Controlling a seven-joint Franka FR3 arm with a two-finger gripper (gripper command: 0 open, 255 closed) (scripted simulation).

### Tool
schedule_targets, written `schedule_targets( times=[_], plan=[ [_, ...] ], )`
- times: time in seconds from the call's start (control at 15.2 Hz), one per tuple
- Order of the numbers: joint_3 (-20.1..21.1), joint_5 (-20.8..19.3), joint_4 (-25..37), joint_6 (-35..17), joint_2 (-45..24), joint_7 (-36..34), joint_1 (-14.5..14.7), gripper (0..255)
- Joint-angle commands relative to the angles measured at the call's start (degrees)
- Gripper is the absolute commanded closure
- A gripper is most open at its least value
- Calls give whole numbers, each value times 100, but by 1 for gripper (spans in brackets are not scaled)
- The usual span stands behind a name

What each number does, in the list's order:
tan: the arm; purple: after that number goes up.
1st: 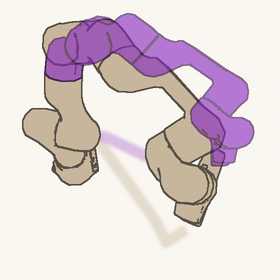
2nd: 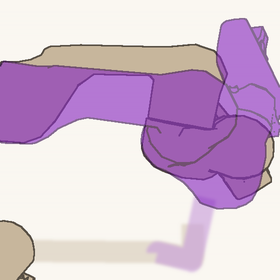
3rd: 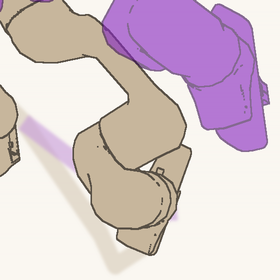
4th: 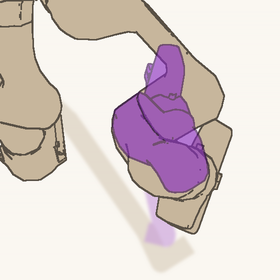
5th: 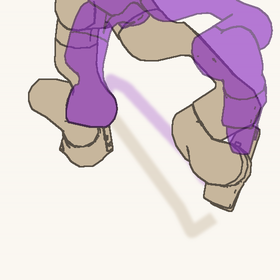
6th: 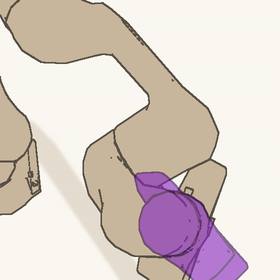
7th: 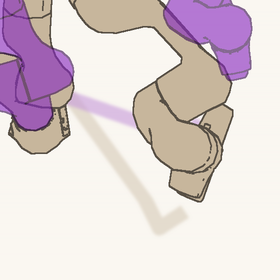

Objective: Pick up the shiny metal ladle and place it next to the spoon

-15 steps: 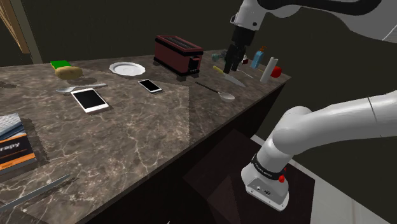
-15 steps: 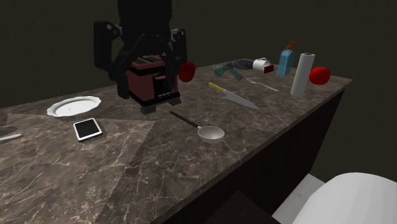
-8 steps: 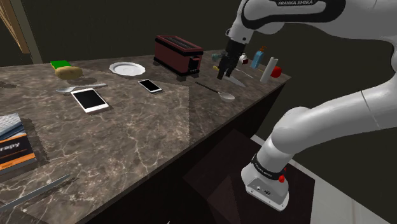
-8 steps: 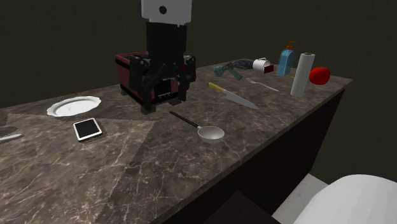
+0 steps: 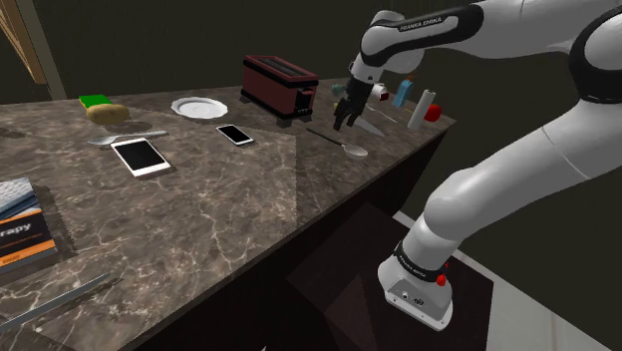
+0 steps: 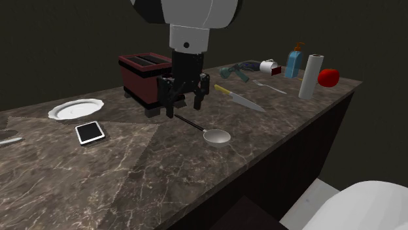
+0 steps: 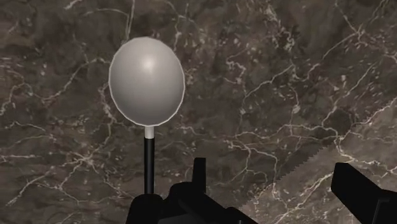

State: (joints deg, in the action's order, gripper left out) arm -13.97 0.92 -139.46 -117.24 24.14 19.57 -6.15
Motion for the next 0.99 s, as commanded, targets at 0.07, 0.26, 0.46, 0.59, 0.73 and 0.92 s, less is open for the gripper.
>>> schedule_targets(
  times=[0.07,0.26,0.46,0.59,0.73,0.92],
  plan=[
    [-240,92,139,-495,-564,255,-38,0],
    [-464,280,350,-913,-1148,542,-60,0],
    [-665,569,628,-1271,-1761,876,-86,0],
    [-772,818,850,-1470,-2184,1125,-120,0],
    [-770,870,836,-1553,-2260,1164,-122,0],
    [-758,989,766,-1768,-2424,1246,-107,0]
  ],
)
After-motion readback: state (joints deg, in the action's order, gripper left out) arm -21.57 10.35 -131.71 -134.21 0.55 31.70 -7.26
